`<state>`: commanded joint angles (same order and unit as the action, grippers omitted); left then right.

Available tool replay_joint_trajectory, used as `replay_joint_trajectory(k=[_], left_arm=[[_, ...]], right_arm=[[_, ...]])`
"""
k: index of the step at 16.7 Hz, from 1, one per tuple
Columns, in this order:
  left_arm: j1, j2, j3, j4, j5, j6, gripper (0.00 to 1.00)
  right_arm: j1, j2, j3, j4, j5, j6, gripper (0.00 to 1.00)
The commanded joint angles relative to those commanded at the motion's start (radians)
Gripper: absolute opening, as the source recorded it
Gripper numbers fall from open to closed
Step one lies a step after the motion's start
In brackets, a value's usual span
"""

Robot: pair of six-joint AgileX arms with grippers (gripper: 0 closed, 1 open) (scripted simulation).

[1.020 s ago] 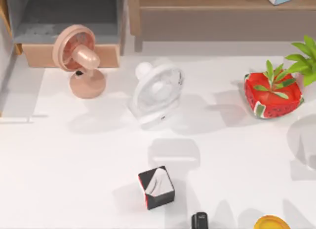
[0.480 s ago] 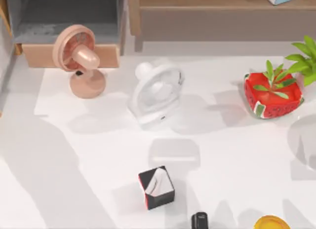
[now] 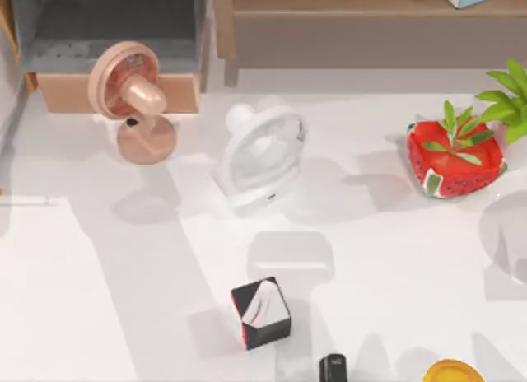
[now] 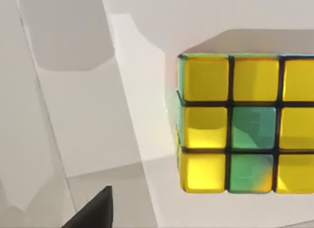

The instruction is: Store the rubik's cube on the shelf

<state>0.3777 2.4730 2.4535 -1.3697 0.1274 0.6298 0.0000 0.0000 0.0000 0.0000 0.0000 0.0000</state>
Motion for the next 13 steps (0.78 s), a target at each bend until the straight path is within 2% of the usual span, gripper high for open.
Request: replay_joint_trajectory(k=[8, 13], left_arm=[[-0.003, 0.010, 0.006, -0.015, -0.002, -0.007, 1.00], [-0.043, -0.116, -0.110, -0.024, -0.012, -0.048, 1.00]], right_arm=[[0.000, 0.000, 0.000, 0.000, 0.000, 0.000, 1.00], [0.000, 0.000, 0.000, 0.000, 0.000, 0.000, 1.00]])
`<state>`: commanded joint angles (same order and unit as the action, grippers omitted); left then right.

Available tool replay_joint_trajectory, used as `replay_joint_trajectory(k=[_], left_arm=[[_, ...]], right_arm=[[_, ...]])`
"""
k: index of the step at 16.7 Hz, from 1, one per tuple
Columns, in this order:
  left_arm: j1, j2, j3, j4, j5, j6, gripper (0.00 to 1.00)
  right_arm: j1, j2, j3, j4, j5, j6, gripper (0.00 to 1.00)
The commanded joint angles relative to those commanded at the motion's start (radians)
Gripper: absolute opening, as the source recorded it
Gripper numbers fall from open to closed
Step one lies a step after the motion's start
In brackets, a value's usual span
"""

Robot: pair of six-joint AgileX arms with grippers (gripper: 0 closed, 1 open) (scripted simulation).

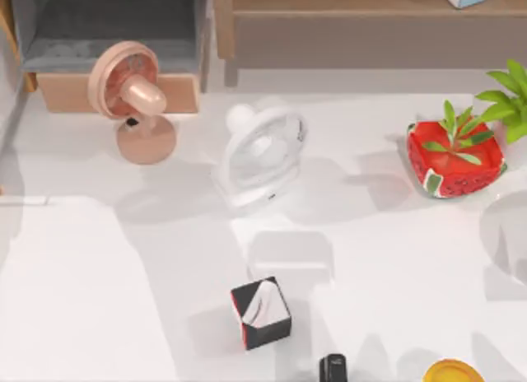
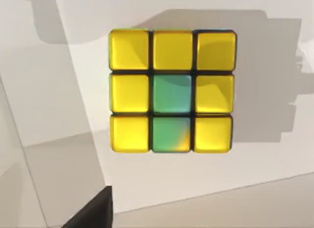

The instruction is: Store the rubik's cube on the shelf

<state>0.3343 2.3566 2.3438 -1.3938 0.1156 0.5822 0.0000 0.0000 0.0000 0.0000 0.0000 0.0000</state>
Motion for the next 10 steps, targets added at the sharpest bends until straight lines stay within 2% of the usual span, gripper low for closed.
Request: replay_joint_trajectory(k=[5, 10], left_arm=[[-0.012, -0.066, -0.087, 0.020, -0.002, -0.011, 1.00], [0.025, 0.065, -0.055, 0.134, -0.002, 0.014, 1.00]], right_arm=[[0.000, 0.000, 0.000, 0.000, 0.000, 0.000, 1.00], [0.000, 0.000, 0.000, 0.000, 0.000, 0.000, 1.00]])
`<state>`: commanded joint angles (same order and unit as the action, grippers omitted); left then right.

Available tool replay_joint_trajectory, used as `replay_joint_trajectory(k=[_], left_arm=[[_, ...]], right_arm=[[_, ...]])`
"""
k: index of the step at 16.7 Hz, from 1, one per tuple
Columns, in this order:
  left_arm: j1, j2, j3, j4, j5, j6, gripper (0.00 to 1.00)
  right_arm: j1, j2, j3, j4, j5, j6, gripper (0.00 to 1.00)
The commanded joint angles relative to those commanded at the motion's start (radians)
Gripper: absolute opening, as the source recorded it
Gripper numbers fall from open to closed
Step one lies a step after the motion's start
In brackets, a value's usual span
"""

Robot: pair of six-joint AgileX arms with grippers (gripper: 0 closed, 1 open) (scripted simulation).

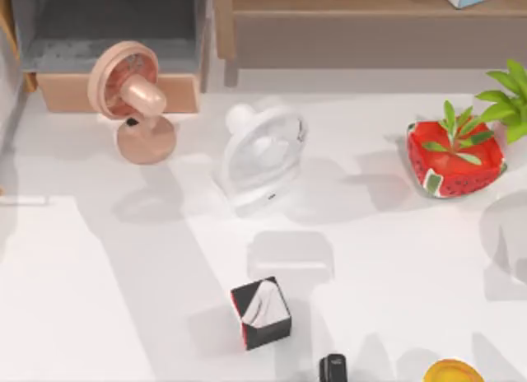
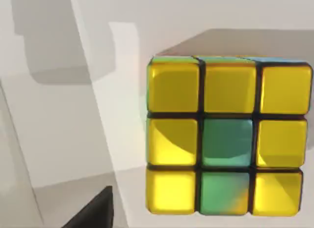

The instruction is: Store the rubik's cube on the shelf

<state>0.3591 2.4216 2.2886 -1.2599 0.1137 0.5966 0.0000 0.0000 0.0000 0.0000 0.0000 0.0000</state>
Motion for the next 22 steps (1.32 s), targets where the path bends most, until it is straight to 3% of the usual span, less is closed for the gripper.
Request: replay_joint_trajectory(k=[9, 22], left_arm=[[-0.010, 0.131, 0.067, 0.051, 0.008, 0.005, 1.00], [-0.010, 0.131, 0.067, 0.051, 0.008, 0.005, 0.02]], right_arm=[[0.000, 0.000, 0.000, 0.000, 0.000, 0.000, 1.00], [0.000, 0.000, 0.000, 0.000, 0.000, 0.000, 1.00]])
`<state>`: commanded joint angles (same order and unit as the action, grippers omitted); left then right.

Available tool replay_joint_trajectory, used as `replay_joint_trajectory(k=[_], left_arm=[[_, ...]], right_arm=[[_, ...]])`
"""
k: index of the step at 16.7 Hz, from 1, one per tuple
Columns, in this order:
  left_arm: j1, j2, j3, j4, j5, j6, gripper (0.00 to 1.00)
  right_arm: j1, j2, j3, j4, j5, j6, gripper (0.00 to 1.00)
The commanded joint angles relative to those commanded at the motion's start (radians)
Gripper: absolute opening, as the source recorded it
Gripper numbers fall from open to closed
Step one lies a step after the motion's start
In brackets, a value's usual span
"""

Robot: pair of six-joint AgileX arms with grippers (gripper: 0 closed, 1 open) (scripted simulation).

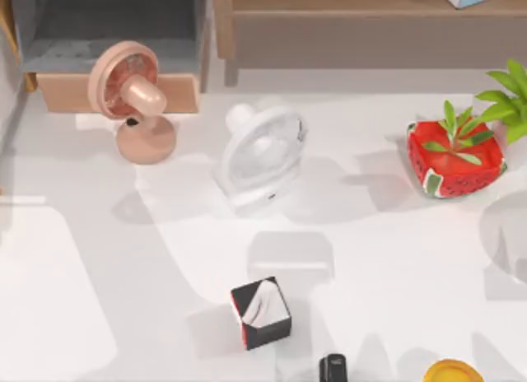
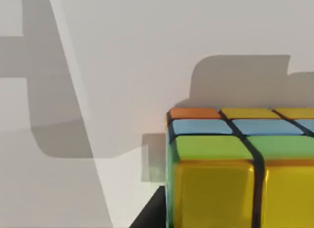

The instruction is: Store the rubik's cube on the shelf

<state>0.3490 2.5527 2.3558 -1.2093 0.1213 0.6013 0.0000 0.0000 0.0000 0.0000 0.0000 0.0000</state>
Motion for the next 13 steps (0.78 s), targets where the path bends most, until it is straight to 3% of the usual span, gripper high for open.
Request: replay_joint_trajectory(k=[13], left_arm=[[0.004, -0.032, -0.032, -0.016, -0.028, -0.025, 0.00]], right_arm=[[0.000, 0.000, 0.000, 0.000, 0.000, 0.000, 1.00]])
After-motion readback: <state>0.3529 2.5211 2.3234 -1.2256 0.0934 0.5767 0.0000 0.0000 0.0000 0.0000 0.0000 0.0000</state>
